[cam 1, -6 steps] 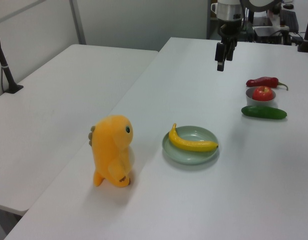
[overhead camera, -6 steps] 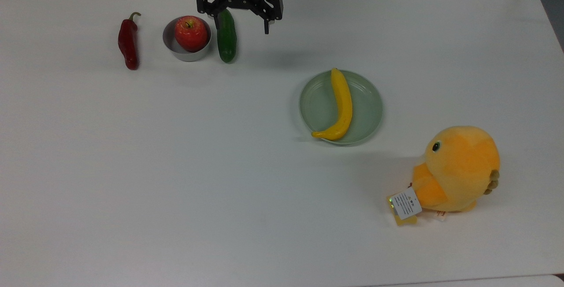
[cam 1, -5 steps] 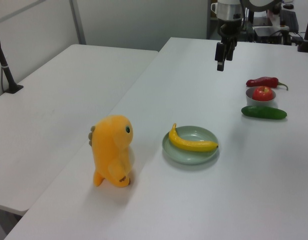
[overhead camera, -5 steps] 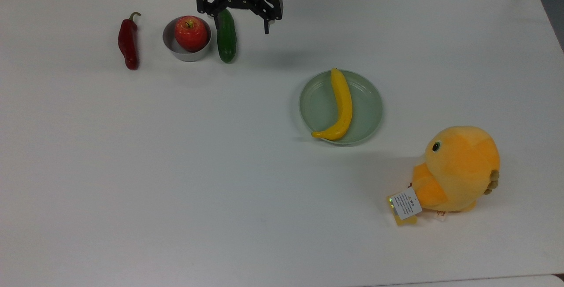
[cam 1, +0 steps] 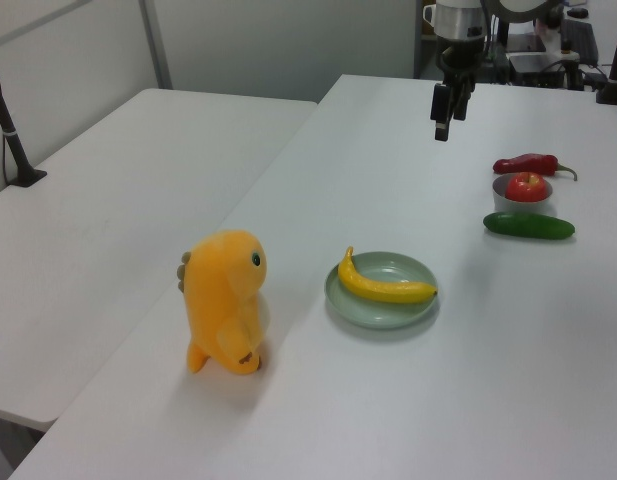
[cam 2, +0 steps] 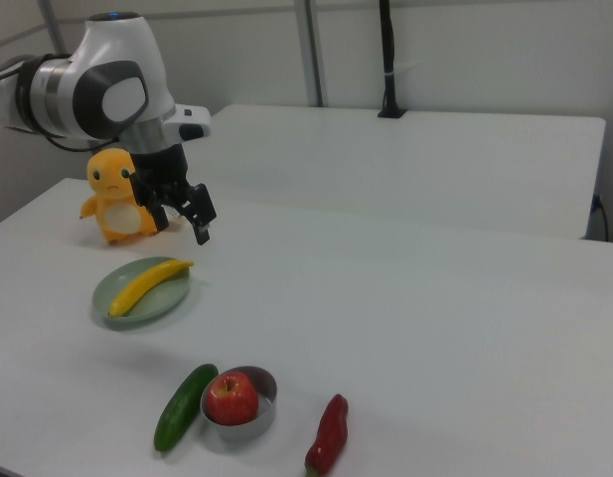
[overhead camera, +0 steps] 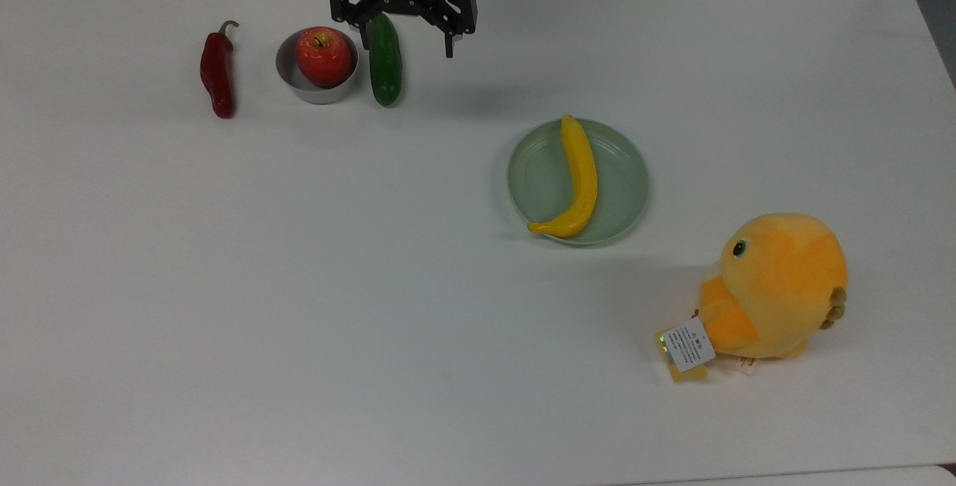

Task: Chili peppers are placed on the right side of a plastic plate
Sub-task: 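Move the open gripper over toward the red chili pepper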

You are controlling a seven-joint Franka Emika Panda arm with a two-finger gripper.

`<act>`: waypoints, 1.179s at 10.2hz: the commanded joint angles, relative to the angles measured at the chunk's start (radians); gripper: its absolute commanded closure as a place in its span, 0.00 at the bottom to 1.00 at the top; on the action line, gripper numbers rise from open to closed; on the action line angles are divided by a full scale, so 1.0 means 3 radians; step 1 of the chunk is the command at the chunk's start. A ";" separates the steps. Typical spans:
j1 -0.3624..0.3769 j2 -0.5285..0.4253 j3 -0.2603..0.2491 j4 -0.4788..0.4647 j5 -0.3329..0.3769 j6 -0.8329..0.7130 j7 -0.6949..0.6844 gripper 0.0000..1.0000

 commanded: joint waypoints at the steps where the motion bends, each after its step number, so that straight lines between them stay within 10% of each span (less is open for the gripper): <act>1: -0.0023 0.0000 -0.0007 0.0064 -0.0053 -0.0070 0.0017 0.00; 12: -0.0759 -0.0051 -0.0176 -0.0047 -0.0140 -0.0070 -0.0540 0.00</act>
